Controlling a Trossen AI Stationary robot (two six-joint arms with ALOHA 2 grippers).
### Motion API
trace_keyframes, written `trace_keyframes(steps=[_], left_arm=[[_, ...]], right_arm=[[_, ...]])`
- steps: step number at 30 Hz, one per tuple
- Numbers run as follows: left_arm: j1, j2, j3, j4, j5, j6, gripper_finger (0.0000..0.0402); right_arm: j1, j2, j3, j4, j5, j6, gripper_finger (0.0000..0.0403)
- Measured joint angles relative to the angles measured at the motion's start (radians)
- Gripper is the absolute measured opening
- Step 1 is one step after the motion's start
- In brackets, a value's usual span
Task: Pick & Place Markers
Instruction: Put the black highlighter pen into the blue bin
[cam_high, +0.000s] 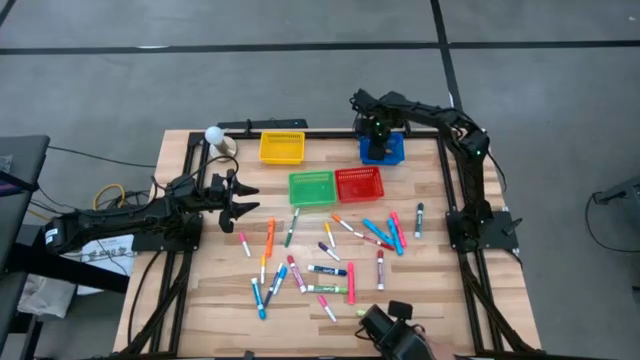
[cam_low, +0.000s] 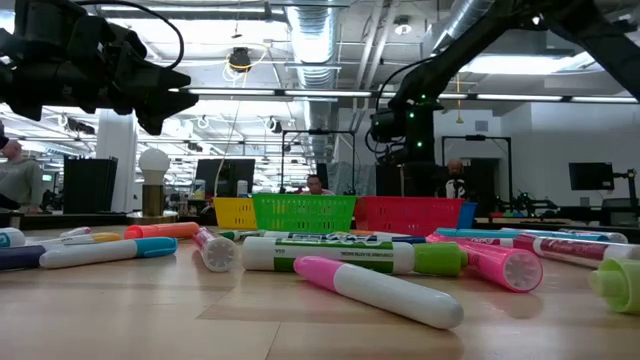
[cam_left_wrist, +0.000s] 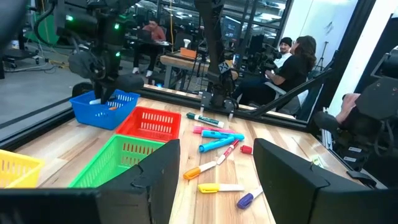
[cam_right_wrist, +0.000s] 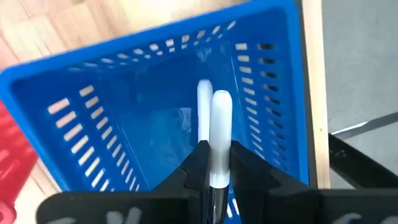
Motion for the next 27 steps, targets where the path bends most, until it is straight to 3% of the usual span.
trace_keyframes(steps=[19,27], left_arm=[[0.000,0.003,0.000,0.000,0.000,0.000,0.0204],[0.000,0.003,0.000,0.000,0.000,0.000,0.0204]], right_arm=[[0.008,0.040,0.000,0.013,-0.037,0.000,0.0044],[0.008,0.040,0.000,0.014,-0.034,0.002,0.0076]])
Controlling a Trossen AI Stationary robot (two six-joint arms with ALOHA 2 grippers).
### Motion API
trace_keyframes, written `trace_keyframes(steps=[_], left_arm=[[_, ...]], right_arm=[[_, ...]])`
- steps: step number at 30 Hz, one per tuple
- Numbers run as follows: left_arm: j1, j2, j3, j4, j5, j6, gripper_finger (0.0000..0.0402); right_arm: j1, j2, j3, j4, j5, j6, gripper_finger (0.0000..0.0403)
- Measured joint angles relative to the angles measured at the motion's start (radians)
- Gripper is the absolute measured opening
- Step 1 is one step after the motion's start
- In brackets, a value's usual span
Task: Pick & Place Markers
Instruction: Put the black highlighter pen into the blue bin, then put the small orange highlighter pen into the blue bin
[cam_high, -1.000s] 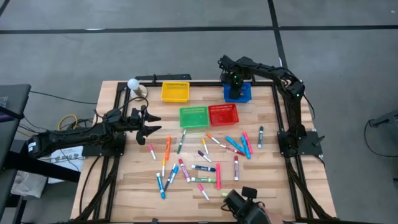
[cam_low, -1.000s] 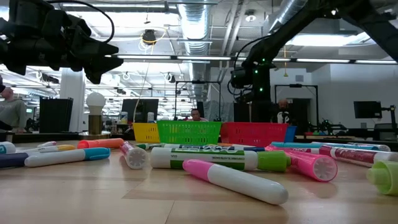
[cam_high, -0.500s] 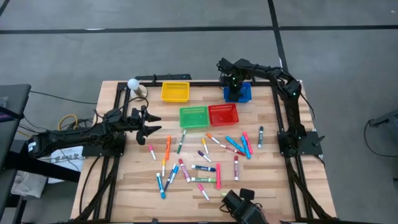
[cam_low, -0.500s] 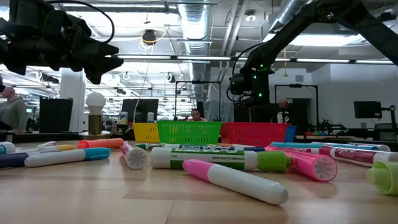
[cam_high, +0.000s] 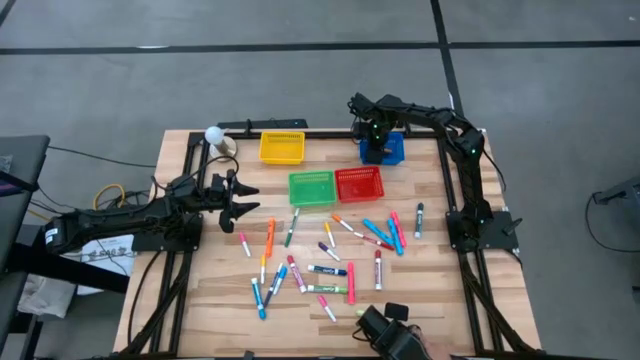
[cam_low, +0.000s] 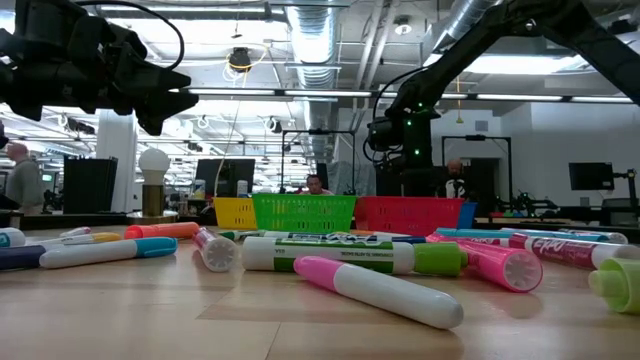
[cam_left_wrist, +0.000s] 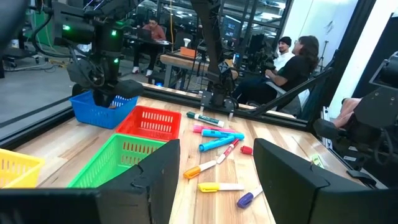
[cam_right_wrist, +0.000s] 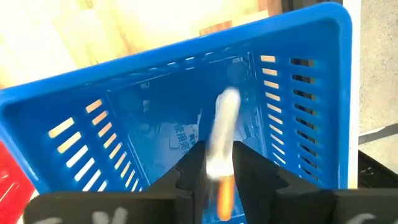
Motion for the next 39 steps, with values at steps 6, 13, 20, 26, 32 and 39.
trace_keyframes(steps=[6,13,20,26,32,39], left_arm=[[0.000,0.000,0.000,0.000,0.000,0.000,0.0204],[0.000,0.000,0.000,0.000,0.000,0.000,0.0204],[0.000,0.000,0.000,0.000,0.000,0.000,0.0204],[0.000,0.000,0.000,0.000,0.000,0.000,0.0204],[0.000,0.000,0.000,0.000,0.000,0.000,0.0204],[0.000,0.000,0.000,0.000,0.000,0.000,0.0204]], right_arm=[[0.012,0.000,0.019,-0.040,0.006,0.007,0.0105],[0.055,-0.003,0.137,-0.222,0.006,0.058,0.0111],[0.115,-0.002,0.296,-0.397,0.005,0.108,0.0107],[0.183,-0.002,0.405,-0.453,0.001,0.165,0.0107],[0.276,-0.002,0.475,-0.474,-0.032,0.241,0.0107],[0.401,-0.002,0.488,-0.474,-0.032,0.322,0.0107]])
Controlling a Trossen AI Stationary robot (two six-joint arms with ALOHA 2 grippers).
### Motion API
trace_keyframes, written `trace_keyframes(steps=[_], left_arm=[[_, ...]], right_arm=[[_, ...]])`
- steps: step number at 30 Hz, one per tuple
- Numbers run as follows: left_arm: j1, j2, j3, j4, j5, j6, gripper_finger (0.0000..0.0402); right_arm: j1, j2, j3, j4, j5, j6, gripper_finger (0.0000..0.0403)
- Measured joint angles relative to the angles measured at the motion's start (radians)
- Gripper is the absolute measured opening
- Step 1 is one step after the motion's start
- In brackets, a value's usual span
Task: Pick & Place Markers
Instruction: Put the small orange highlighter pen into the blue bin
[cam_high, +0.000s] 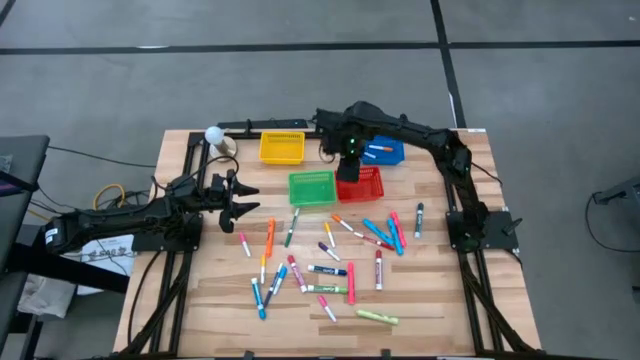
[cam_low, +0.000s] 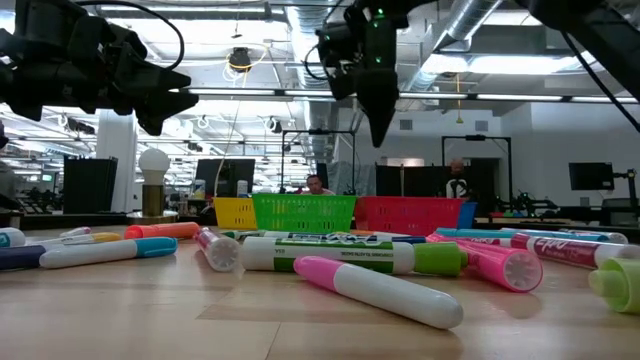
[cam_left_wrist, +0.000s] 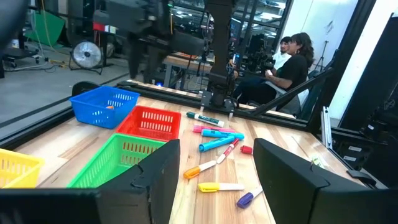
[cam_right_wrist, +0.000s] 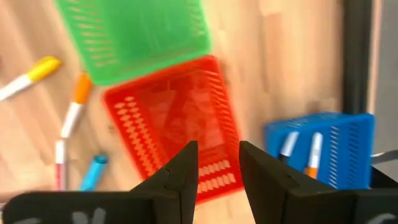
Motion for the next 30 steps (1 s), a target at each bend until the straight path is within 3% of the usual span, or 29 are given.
trace_keyframes(steps=[19,30], left_arm=[[0.000,0.000,0.000,0.000,0.000,0.000,0.0204],[0.000,0.000,0.000,0.000,0.000,0.000,0.0204]], right_arm=[[0.204,0.000,0.000,-0.050,-0.002,0.257,0.0107],[0.288,0.000,-0.008,-0.097,-0.096,0.422,0.0107]])
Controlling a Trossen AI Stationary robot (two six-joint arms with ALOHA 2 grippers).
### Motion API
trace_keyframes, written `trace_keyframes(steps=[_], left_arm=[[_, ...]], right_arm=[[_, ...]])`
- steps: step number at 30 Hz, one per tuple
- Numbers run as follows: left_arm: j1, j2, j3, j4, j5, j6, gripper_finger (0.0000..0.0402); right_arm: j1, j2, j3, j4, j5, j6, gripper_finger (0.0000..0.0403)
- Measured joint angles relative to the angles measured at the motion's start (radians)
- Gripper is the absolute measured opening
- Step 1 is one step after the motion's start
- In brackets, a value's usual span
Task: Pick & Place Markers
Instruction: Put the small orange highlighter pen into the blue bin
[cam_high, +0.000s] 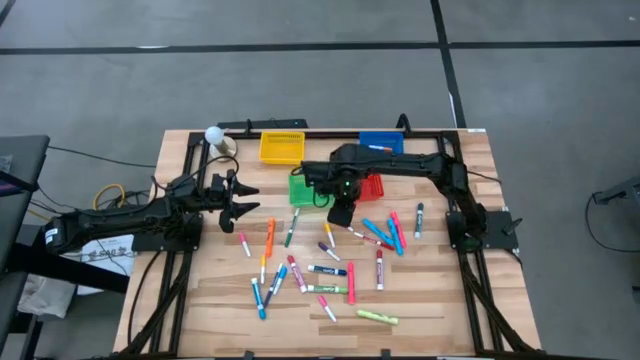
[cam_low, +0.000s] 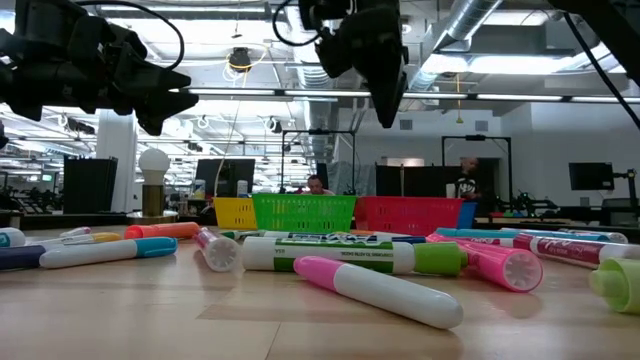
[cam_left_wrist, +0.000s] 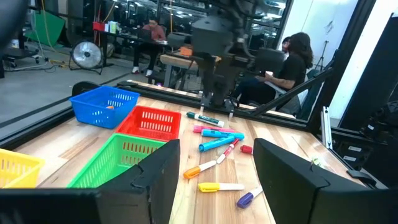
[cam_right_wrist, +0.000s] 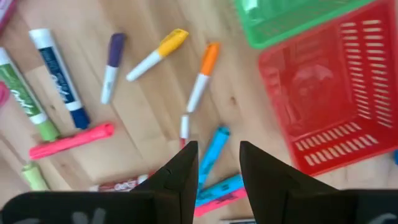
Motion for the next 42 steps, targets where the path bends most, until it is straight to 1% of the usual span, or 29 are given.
trace_keyframes(steps=[6,9,11,15,19,26,30,32,38,42], left_arm=[[0.000,0.000,0.000,0.000,0.000,0.000,0.0204],[0.000,0.000,0.000,0.000,0.000,0.000,0.0204],[0.000,0.000,0.000,0.000,0.000,0.000,0.0204],[0.000,0.000,0.000,0.000,0.000,0.000,0.0204],[0.000,0.000,0.000,0.000,0.000,0.000,0.0204],[0.000,0.000,0.000,0.000,0.000,0.000,0.0204],[0.000,0.000,0.000,0.000,0.000,0.000,0.0204],[0.000,0.000,0.000,0.000,0.000,0.000,0.0204],[0.000,0.000,0.000,0.000,0.000,0.000,0.0204],[0.000,0.000,0.000,0.000,0.000,0.000,0.0204]], right_arm=[[0.066,0.000,0.000,0.011,0.003,0.073,0.0107],[0.097,0.000,-0.003,0.026,0.008,0.077,0.0108],[0.111,-0.001,-0.030,0.080,0.009,0.093,0.0110],[0.125,-0.001,-0.096,0.113,0.010,0.110,0.0116],[0.128,0.002,-0.195,0.178,0.011,0.126,0.0127],[0.127,0.001,-0.329,0.231,0.015,0.146,0.0146],[0.127,0.000,-0.382,0.306,0.072,0.139,0.0150],[0.123,0.000,-0.410,0.370,0.076,0.138,0.0150],[0.097,0.001,-0.442,0.471,0.085,0.137,0.0147],[0.073,0.001,-0.444,0.491,0.085,0.136,0.0144]])
